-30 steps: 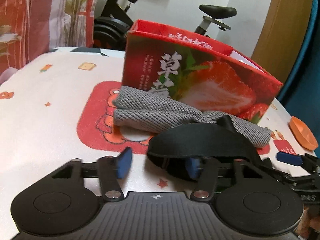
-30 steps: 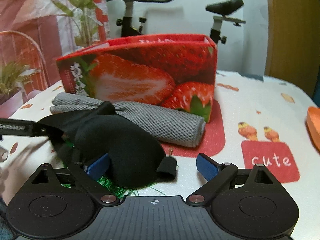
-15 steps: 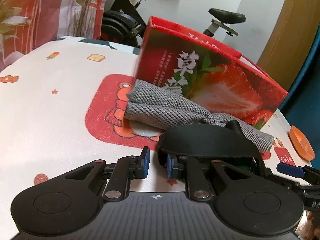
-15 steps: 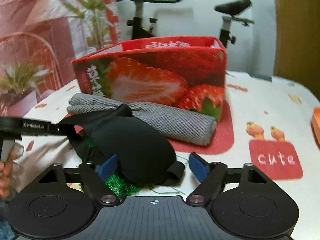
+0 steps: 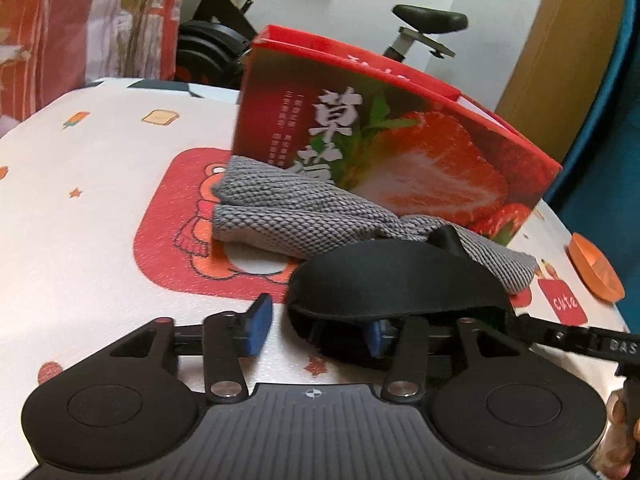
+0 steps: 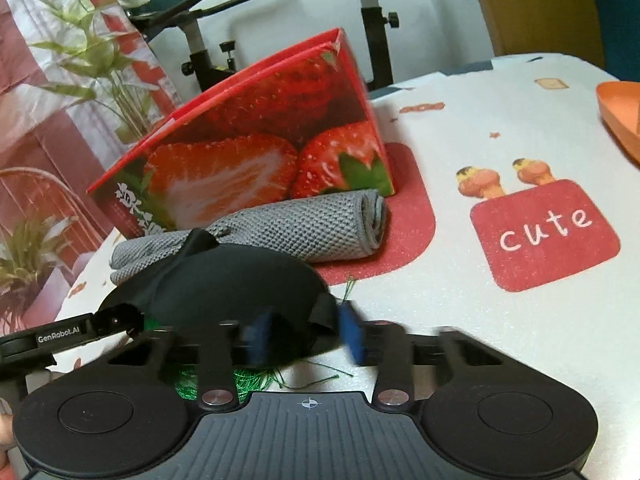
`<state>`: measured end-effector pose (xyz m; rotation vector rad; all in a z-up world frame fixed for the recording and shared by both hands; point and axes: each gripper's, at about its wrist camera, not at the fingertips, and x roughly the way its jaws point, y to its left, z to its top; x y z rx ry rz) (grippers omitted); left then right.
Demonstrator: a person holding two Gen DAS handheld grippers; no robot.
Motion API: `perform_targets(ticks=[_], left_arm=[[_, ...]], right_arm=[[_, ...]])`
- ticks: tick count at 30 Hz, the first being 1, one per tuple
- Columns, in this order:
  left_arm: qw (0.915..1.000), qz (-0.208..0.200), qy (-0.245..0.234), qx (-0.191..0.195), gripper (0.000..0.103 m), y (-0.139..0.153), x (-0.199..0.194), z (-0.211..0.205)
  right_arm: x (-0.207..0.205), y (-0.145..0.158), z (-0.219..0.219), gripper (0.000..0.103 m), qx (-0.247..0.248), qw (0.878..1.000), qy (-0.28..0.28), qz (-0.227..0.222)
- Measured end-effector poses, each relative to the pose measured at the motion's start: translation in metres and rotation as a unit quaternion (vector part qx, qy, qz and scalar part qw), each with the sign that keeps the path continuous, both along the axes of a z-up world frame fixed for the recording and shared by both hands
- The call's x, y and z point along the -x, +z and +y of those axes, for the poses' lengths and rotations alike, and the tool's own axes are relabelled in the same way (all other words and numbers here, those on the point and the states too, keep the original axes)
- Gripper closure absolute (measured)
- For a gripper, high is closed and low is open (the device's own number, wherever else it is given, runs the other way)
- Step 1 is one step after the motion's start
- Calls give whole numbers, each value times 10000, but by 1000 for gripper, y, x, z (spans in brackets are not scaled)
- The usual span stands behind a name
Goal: Organize soft objects
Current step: 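Close both grippers on the black eye mask, then lift the eye mask with both grippers over the red box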
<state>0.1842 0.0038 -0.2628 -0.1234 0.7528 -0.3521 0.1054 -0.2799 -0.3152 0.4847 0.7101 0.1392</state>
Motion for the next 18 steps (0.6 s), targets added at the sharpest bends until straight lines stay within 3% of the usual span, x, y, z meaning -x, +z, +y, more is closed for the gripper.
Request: perform_targets(ticks=[3, 4, 6, 7, 12, 18], left_arm=[[9999, -56, -123, -75, 51, 0, 1, -5], [9999, -50, -127, -29, 55, 0, 1, -4], [10000, 27, -42, 5, 89, -1, 0, 0], [10000, 47, 19, 0, 93, -1, 0, 2], [9992, -285, 221, 180, 97, 14, 11, 15], [9951, -901, 262, 298, 97, 54, 27, 19]], right_arm=[[-3, 0, 3, 97, 44, 10000, 34, -26], [-4, 1, 3, 98, 75, 10000, 23, -16], [-4, 3, 3, 99, 116, 9999, -11, -17], [-4, 4, 2, 100, 114, 9999, -30, -30], [1, 20, -1, 100, 119, 9994, -99, -317], [6, 54, -8, 100, 23, 9963, -136, -851]])
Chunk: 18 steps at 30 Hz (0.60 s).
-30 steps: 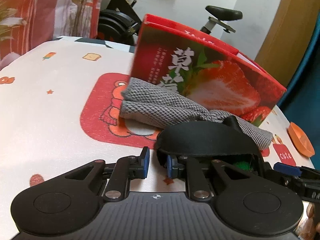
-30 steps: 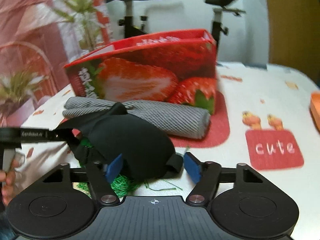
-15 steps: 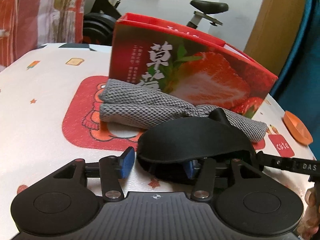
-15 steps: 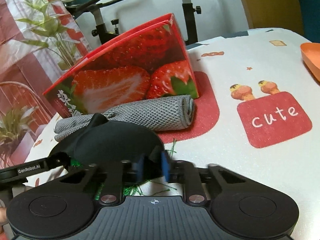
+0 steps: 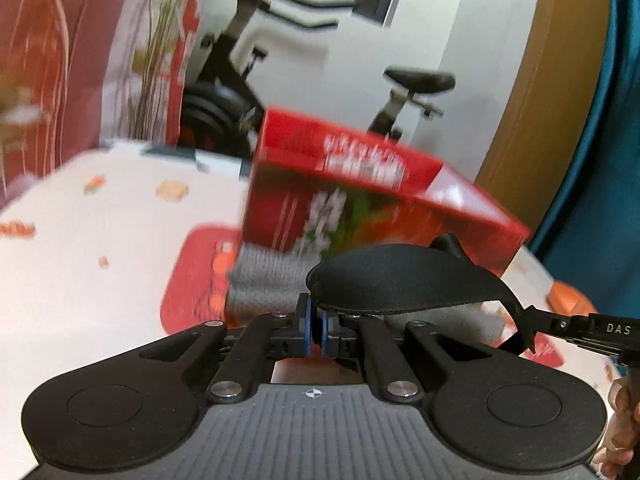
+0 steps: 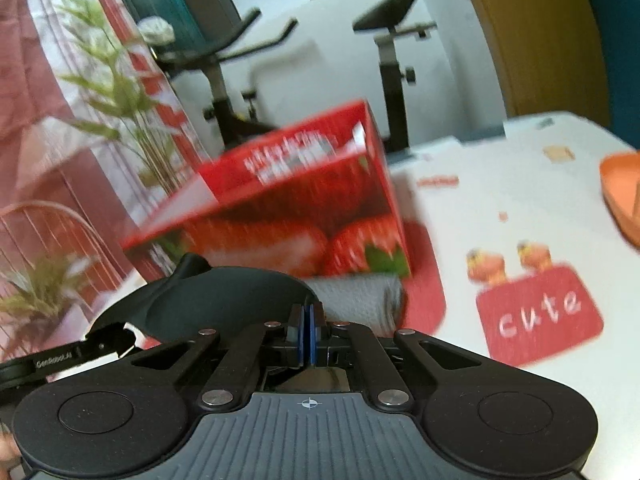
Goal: Organize soft objects
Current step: 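Lift the eye mask with both grippers over the red box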
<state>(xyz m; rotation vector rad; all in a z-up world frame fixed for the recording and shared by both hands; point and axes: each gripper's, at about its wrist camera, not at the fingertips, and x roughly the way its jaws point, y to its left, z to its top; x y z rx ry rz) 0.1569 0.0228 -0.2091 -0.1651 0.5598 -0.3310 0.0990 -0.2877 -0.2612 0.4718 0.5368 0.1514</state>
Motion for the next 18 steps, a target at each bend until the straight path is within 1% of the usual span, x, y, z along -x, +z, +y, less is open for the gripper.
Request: perform_targets(ticks=[3, 6, 9, 13, 15, 18], left_arm=[[9994, -332, 49, 26, 97, 23, 4, -1], [9983, -571, 33, 59, 97, 43, 4, -6], [9967, -810, -64, -84, 97, 63, -3, -15], [9931, -1138, -132, -246, 97, 87, -18, -26], [9915, -1248, -130, -332, 97, 96, -31, -32], [9922, -1172, -145, -395, 97, 100, -53, -39]], right_arm=[[1, 23, -4, 100, -2, 9995, -22, -301], [-3, 45, -8, 100, 59, 9982, -33, -592], [-12, 67, -13, 100, 133, 9965, -30, -827], [-32, 90, -21, 100, -52, 9951, -31, -989], [-46, 101, -21, 100, 139, 9937, -11, -1110], [-68, 110, -19, 100, 399, 9925, -18, -1158]])
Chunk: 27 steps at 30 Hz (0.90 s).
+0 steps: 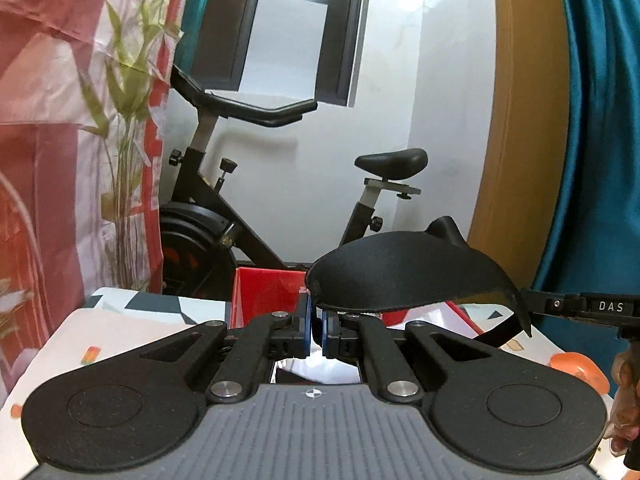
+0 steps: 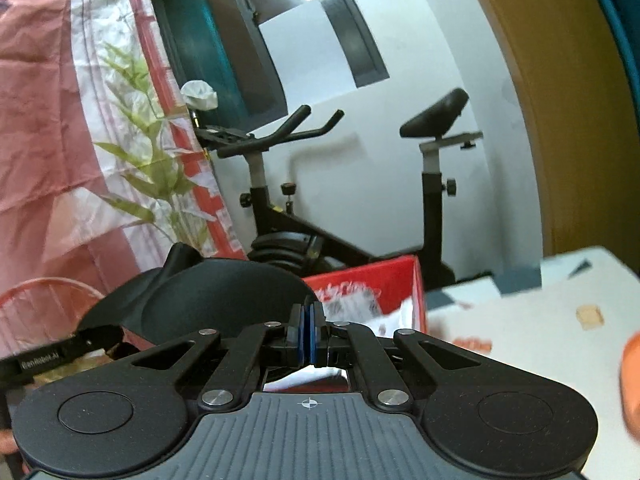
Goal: Organize soft objects
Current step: 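Lift the eye mask with both grippers over the red box, then lower the eye mask into the red box and open both grippers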
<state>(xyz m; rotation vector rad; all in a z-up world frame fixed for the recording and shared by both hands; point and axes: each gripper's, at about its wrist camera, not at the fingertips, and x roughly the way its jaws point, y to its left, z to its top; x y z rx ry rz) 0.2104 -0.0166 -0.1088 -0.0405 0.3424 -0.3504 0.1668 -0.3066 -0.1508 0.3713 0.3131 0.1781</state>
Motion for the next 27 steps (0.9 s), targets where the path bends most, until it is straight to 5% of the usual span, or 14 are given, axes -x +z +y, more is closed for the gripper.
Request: perform_targets(ticks=[6, 15, 16, 18, 20, 27], left_arm=[[9992, 399, 29, -13, 97, -10, -38, -5], [9952, 761, -7, -618, 93, -37, -77, -11], [9944, 811, 22, -679, 90, -40, -79, -10], [9929, 920, 79, -747, 57, -45, -81, -6], [9937, 886, 54, -688, 39, -47, -78, -2], [9945, 715, -73, -757, 23, -38, -62, -1]], right_arm=[[-49, -5, 4, 100, 338, 9992, -61, 191], [-99, -46, 14, 100, 757, 9944, -25, 735], [-100, -51, 14, 100, 787, 9938, -9, 784], [-99, -60, 14, 100, 848, 9930, -20, 826], [-98, -68, 14, 98, 966, 9917, -63, 845], [-82, -67, 13, 85, 1035, 9922, -214, 655]])
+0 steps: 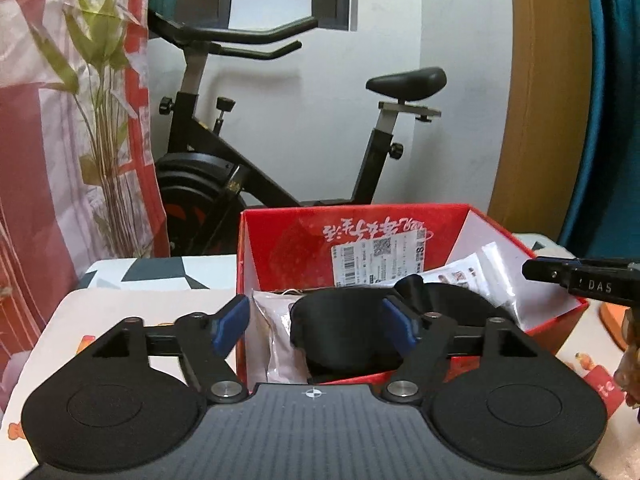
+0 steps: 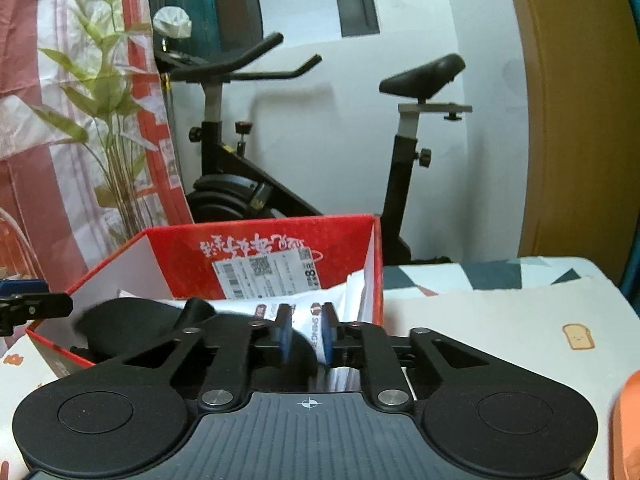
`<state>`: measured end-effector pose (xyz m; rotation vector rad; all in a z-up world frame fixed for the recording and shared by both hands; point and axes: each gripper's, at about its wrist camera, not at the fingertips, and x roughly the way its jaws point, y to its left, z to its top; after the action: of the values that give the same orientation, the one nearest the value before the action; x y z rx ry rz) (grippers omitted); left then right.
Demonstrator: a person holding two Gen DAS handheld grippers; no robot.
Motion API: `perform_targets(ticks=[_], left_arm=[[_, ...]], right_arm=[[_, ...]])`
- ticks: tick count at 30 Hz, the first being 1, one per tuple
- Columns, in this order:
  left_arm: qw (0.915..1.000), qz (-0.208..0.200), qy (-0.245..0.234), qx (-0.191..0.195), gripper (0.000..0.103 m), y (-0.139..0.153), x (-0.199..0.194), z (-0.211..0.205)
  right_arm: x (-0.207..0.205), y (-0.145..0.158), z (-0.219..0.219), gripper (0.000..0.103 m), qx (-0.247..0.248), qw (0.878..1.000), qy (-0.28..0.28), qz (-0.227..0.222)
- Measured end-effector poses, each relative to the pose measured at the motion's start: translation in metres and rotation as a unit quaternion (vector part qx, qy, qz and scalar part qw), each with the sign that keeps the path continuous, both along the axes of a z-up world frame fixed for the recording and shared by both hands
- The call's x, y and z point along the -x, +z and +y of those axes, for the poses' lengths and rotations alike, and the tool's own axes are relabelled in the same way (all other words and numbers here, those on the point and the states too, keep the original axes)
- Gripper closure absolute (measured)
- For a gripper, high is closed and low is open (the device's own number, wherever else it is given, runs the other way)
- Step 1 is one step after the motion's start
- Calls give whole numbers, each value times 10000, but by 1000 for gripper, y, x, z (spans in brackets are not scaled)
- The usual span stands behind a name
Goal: Organize soft objects
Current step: 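Lower the eye mask into the red box and open both grippers, then lower the left tool onto the green tasseled pouch and close on it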
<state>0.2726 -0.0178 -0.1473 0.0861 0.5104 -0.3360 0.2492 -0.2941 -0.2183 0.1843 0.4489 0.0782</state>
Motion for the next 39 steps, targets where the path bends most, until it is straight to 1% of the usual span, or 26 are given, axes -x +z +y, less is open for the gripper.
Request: perform_targets(ticks=[2, 5, 11, 12, 18, 23, 27, 32, 35, 36, 39], left_arm=[[9999, -42, 23, 122, 19, 4, 6, 2], [9998, -59, 45, 195, 18, 8, 17, 3], [9992, 35, -7, 405, 17, 8, 45, 7], [9990, 76, -44, 435, 17, 6, 50, 7], [9973, 428, -177, 578, 18, -18, 83, 12], [9938, 798, -183, 757, 19, -45, 104, 17], [9912, 1083, -192, 740, 27, -64, 114, 15], [9876, 1339, -256, 783, 30, -84, 127, 13], [9851, 1461, -230, 879, 34, -90, 129, 18], [9850, 1452, -203, 909, 35, -91, 128, 19], [9852, 1393, -205, 982, 36, -90, 129, 20]], right_arm=[[7, 5, 3, 82, 90, 9999, 17, -98], [20, 12, 5, 77, 119, 9997, 72, -187], [52, 22, 10, 55, -61, 9995, 175, -265], [56, 21, 12, 48, -99, 9995, 192, -250], [93, 7, 22, 47, -337, 9987, 377, -107], [118, -20, 33, 47, -345, 9981, 489, 169], [133, -45, 41, 47, -341, 9969, 551, 456], [153, -68, 50, 47, -469, 9933, 693, 791], [160, -77, 56, 47, -365, 9918, 826, 903], [159, -79, 60, 47, -301, 9913, 875, 939], [159, -81, 70, 47, -62, 9902, 1051, 921]])
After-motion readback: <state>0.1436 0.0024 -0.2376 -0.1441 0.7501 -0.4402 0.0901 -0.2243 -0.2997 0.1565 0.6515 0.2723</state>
